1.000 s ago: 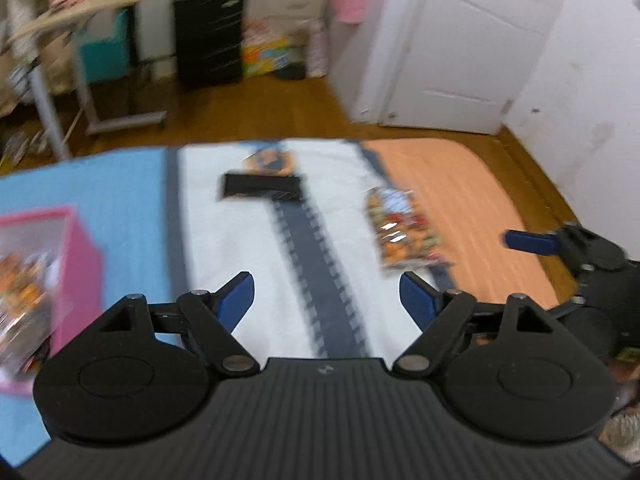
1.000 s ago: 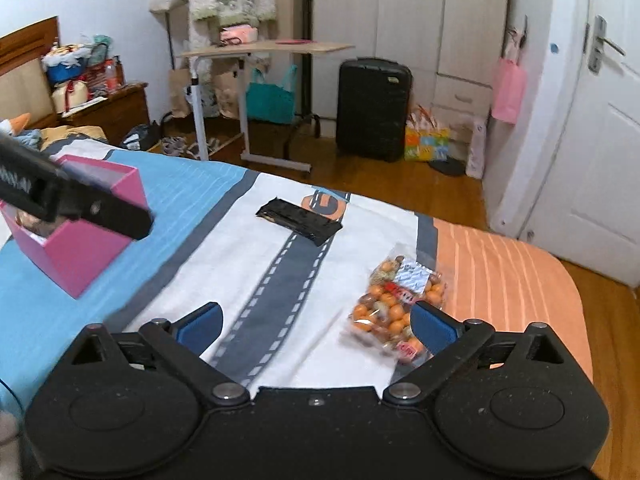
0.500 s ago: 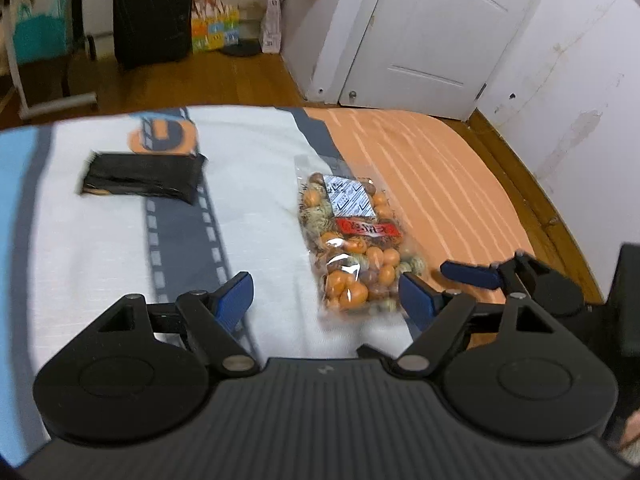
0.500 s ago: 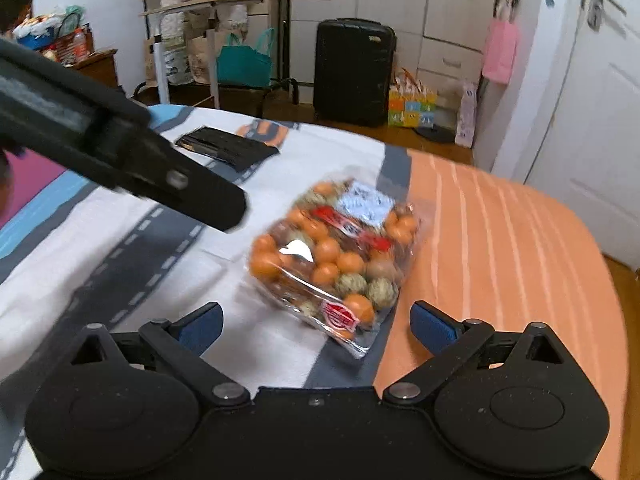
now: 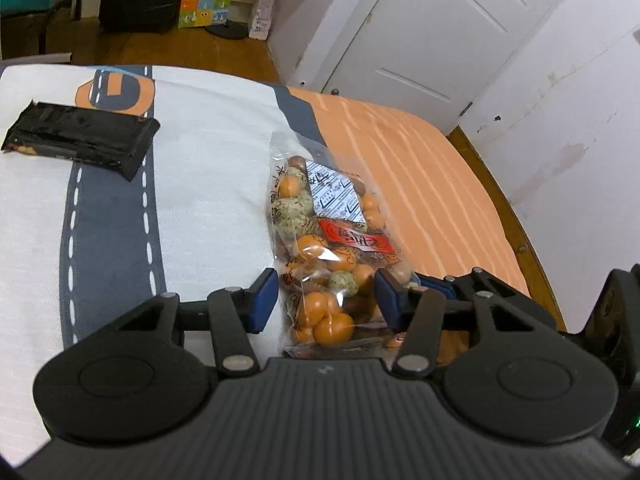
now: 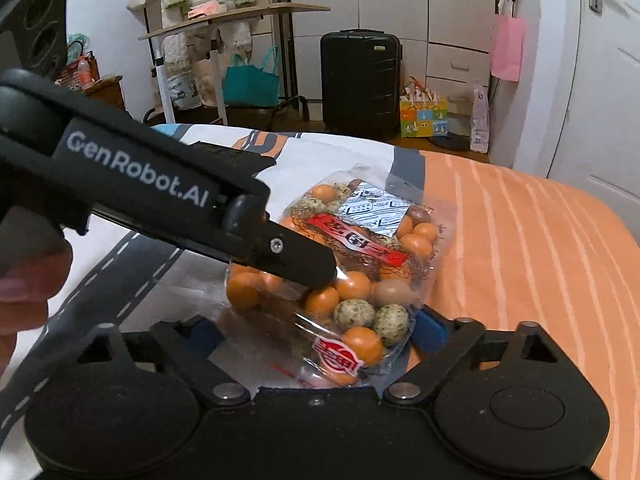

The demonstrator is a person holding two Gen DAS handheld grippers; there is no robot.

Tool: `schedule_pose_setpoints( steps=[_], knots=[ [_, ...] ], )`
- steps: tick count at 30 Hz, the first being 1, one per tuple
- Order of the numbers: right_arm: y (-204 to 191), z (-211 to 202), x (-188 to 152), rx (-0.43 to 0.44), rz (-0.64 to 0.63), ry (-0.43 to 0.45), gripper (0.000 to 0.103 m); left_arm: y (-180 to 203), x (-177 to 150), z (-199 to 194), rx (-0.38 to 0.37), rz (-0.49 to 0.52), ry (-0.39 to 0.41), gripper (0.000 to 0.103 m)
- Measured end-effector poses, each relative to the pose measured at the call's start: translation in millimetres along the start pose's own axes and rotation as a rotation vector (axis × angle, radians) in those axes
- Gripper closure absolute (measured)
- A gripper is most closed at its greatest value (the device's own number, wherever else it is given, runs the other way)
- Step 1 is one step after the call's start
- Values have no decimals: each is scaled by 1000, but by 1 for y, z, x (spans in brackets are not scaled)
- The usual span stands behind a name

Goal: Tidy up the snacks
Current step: 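Close the left gripper on the second quail-egg bag, then lift the bag and carry it over the pink box with the left gripper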

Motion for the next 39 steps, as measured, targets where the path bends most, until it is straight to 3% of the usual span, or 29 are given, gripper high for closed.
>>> schedule_pose_setpoints(
  steps=[6, 15, 19, 30, 39],
  knots=[
    [-13, -14, 0, -17, 10, 17, 13, 5, -5, -19, -8, 23, -19, 53],
    [-53, -60, 6, 29, -8, 47, 14, 14, -19, -82, 14, 55, -13, 51],
    [-76, -81, 7, 74, -18, 45, 14, 20, -26, -117, 68, 67, -51, 51],
    [-145, -142, 29, 206, -61, 66, 14, 30, -44, -227, 194, 100, -34, 51],
    [-195, -149, 48, 301, -126, 66, 14, 4, -56, -293, 256, 34, 50, 50]
  ],
)
Point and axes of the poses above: each gripper's, at about its wrist camera, not at the fingertips, and z roughly the way its jaws point, y to its right, x to its top, the point moved 5 cm from there along z, roughly the way its jaws point, and after that the axes turned 2 degrees about z, right-handed, at the moved point
